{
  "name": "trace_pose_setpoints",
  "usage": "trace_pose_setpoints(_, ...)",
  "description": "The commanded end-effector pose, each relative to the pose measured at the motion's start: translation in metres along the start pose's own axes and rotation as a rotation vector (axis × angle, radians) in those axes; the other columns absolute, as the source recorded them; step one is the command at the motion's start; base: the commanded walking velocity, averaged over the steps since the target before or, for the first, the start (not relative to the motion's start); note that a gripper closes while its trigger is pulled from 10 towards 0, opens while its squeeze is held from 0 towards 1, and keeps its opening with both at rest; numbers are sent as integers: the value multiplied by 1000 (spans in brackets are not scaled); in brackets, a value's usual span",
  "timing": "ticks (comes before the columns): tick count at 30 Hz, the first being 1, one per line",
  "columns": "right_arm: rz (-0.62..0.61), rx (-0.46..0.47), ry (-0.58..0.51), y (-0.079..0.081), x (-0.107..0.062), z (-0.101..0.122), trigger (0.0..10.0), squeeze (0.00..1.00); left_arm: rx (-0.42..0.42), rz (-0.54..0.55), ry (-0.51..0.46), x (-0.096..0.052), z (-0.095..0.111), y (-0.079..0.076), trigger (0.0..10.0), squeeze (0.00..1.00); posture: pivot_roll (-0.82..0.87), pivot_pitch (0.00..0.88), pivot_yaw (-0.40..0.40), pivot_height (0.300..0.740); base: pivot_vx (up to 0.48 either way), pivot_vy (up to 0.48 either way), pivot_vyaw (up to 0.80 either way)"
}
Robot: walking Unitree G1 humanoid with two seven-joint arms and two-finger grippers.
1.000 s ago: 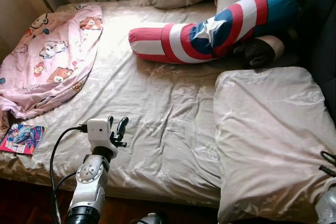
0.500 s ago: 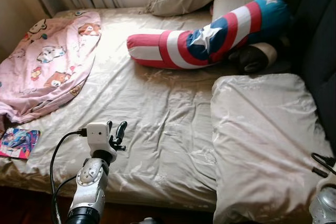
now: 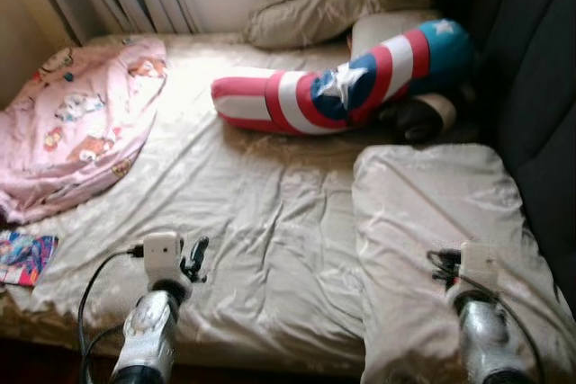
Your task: Clean up the room
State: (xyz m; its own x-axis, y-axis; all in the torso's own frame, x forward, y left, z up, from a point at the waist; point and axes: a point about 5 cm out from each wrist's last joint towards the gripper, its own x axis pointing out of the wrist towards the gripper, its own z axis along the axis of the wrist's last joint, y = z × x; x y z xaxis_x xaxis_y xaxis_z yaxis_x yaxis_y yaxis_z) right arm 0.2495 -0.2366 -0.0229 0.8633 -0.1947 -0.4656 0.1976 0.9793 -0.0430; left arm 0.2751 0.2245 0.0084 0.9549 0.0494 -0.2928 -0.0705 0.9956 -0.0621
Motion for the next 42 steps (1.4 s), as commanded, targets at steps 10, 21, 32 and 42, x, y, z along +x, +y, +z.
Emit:
trace_pose_setpoints(10, 148, -42, 264, 31, -24, -59, 10000, 0, 33, 70, 365, -39, -74, 11, 10000, 0, 34, 13, 52, 740, 0, 0, 0)
trace_pose_setpoints(21, 87, -59, 365, 26, -29, -71, 10000, 0, 78, 34, 517, -48, -95, -2, 10000, 0, 18, 8, 58, 740, 0, 0, 0)
trace_pose_setpoints(32, -16, 17, 501, 9, -48, -100, 10000, 0, 107, 39, 598, -65, -109, 9, 10000, 0, 13, 0, 71, 740, 0, 0, 0)
trace_pose_setpoints(42, -54, 89, 517, 6, -53, -106, 10000, 1000, 114, 79, 683, -91, -125, 31, 10000, 0, -2, 0, 78, 740, 0, 0, 0)
